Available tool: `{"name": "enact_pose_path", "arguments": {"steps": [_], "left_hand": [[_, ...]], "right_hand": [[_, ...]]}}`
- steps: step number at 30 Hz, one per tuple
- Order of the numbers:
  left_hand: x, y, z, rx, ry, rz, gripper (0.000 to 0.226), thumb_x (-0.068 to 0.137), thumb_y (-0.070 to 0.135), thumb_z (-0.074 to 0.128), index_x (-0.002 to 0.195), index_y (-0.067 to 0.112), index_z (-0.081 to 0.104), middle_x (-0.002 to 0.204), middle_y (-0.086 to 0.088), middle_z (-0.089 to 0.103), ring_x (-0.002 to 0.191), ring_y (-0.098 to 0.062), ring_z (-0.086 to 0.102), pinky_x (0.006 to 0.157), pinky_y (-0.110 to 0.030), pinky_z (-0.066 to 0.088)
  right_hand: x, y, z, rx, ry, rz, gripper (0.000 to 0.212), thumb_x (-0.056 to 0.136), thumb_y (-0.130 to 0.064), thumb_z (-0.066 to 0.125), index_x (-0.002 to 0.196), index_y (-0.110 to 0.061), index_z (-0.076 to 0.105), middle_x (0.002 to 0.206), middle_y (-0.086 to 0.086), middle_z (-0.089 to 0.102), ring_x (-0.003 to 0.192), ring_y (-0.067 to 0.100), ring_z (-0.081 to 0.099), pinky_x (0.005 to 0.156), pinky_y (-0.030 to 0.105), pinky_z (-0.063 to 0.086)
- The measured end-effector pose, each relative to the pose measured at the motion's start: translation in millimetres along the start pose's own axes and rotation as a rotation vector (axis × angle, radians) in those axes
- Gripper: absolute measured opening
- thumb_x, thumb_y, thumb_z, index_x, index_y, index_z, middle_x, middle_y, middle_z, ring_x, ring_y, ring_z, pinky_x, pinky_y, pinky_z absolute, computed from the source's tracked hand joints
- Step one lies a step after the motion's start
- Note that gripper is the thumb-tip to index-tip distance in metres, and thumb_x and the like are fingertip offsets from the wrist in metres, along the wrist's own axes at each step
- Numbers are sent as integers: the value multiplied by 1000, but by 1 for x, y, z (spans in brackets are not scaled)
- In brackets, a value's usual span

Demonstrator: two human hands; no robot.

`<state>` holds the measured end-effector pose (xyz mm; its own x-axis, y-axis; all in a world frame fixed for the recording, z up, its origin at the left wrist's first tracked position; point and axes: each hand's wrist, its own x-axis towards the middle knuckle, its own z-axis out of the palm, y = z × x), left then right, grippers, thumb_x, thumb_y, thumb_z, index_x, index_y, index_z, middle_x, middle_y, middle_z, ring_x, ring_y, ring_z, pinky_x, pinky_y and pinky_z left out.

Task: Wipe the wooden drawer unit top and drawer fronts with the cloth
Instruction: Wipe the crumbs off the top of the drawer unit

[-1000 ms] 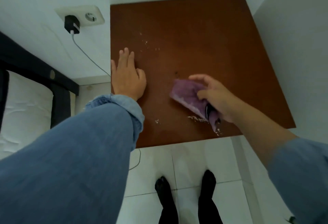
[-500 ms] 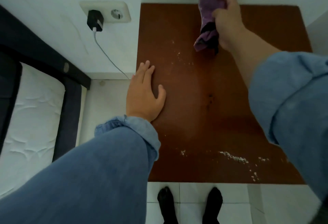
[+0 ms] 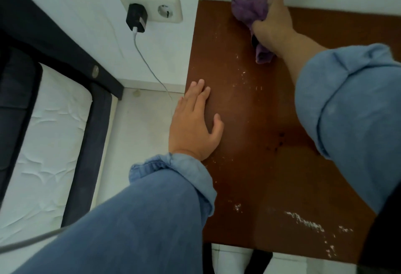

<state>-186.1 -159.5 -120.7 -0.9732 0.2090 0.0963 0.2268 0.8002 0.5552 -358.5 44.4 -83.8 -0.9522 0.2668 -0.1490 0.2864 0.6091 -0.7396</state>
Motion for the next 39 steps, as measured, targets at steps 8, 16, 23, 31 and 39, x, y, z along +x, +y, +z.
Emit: {"name": "enact_pose_path", "arguments": {"steps": [8, 16, 23, 31, 39], "left_hand": [[0, -4, 3, -14, 43, 25, 60, 85, 34, 40, 139, 10, 45, 153, -4, 36, 144, -18, 26, 115, -43, 30], [1, -6, 2, -107, 31, -3, 61, 80, 19, 36, 139, 9, 46, 153, -5, 36, 145, -19, 26, 116, -45, 27], [-1, -6, 0, -89, 7, -5, 60, 83, 21, 37, 141, 11, 43, 154, -4, 33, 146, -19, 23, 118, -43, 23], [-2, -6, -3, -69, -35, 5, 61, 84, 21, 39, 145, 12, 39, 157, -4, 28, 147, -18, 18, 119, -43, 19], [-6, 0, -1, -58, 47, -132, 72, 84, 18, 33, 151, 3, 12, 161, -13, 9, 148, -25, 8, 122, -43, 8]], "right_hand": [[-84, 22, 7, -11, 23, -68, 41, 71, -16, 66, 110, -20, 51, 100, -2, 67, 90, 19, 64, 78, 33, 53], [-231, 39, 8, 22, -96, -37, 40, 74, -5, 64, 103, -23, 43, 78, -5, 70, 73, 13, 67, 72, 41, 56], [-309, 51, 4, -11, -209, -31, 42, 78, -8, 68, 103, -26, 40, 73, -20, 64, 64, 6, 64, 60, 28, 55], [-292, 27, -34, 216, -595, 286, 41, 80, 13, 51, 102, -21, 52, 84, 8, 64, 62, 14, 59, 46, 21, 46], [-190, 12, -54, 665, -253, 366, 39, 80, 7, 44, 94, -28, 53, 106, 9, 55, 79, 22, 53, 59, 28, 42]]}}
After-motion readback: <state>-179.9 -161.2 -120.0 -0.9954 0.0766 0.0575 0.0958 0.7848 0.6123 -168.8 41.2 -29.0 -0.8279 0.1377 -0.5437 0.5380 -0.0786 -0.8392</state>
